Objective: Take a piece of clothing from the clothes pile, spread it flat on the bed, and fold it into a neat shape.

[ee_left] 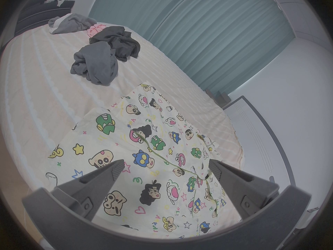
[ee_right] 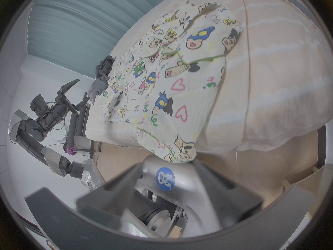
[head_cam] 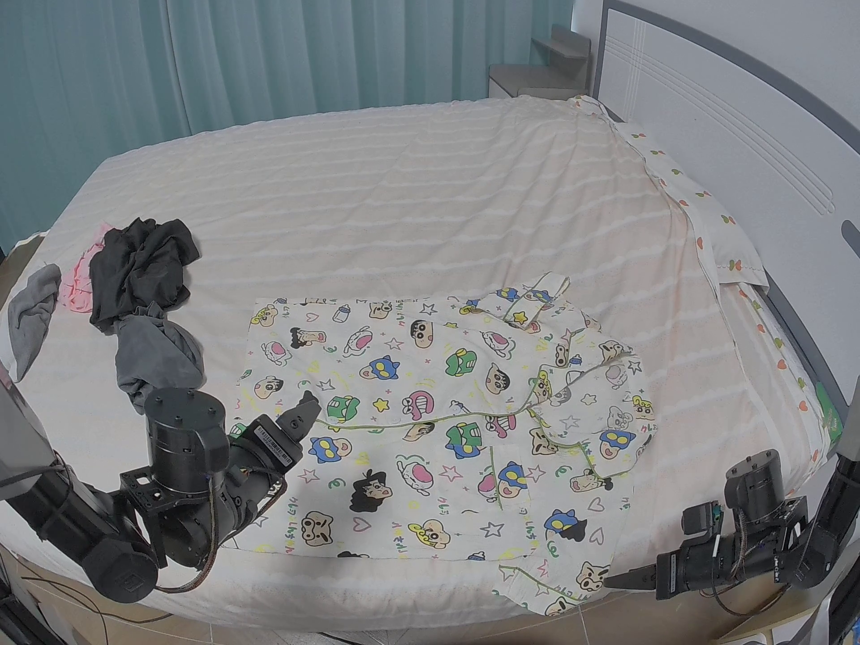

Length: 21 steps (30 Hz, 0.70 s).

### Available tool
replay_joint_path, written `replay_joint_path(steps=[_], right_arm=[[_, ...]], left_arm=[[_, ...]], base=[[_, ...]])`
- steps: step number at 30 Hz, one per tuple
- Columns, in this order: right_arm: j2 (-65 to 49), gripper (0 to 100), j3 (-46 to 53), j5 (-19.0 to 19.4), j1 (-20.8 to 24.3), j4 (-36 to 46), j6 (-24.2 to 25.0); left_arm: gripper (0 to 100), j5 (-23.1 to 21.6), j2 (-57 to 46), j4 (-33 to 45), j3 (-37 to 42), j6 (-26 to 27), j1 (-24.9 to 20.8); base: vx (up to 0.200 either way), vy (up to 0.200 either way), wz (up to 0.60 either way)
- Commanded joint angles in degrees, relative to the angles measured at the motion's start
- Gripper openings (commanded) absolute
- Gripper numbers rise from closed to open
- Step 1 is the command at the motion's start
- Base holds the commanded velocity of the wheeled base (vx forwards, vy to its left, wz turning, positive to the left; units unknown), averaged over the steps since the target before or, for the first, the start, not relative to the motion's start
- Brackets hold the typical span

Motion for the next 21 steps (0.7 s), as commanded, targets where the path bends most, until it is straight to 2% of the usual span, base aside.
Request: replay_joint_path(steps=[1,3,6,11,16,18,21], right_arm=[[-2.48,100,1.01,0.09,-1.57,-1.3,0.5],[-2.84,100,1.01,0.18,-1.66,-1.47,0.68],[-6.44,100,-1.36,0.45,-2.71,-5.52,5.86],[-6.79,100,-4.96,-0.43,-2.45,-9.56,12.63],[-7.14,100,-8.48,-0.61,-2.45,-10.7,14.47],[-6.35,100,-13.58,-0.96,-2.28,-9.82,14.56],[-3.28,100,-21.22,-4.48,-0.52,-7.71,16.06]], left_arm=[[100,-0.14,-1.31,-0.02,0.37,-0.2,-0.04],[100,-0.14,-1.4,-0.02,0.37,-0.2,-0.04],[100,-0.67,-2.28,-0.02,0.55,-0.2,-0.04],[100,-0.67,-3.07,0.06,0.81,-0.11,-0.04],[100,-0.67,-2.89,-0.02,1.07,-0.02,-0.04],[100,-0.67,-2.63,-0.02,1.07,-0.02,-0.04],[100,-0.5,-2.28,-0.02,1.07,0.07,-0.04]], base=[[0.0,0.0,0.0],[0.0,0.0,0.0],[0.0,0.0,0.0],[0.2,0.0,0.0],[0.2,0.0,0.0],[0.2,0.0,0.0],[0.0,0.0,0.0]])
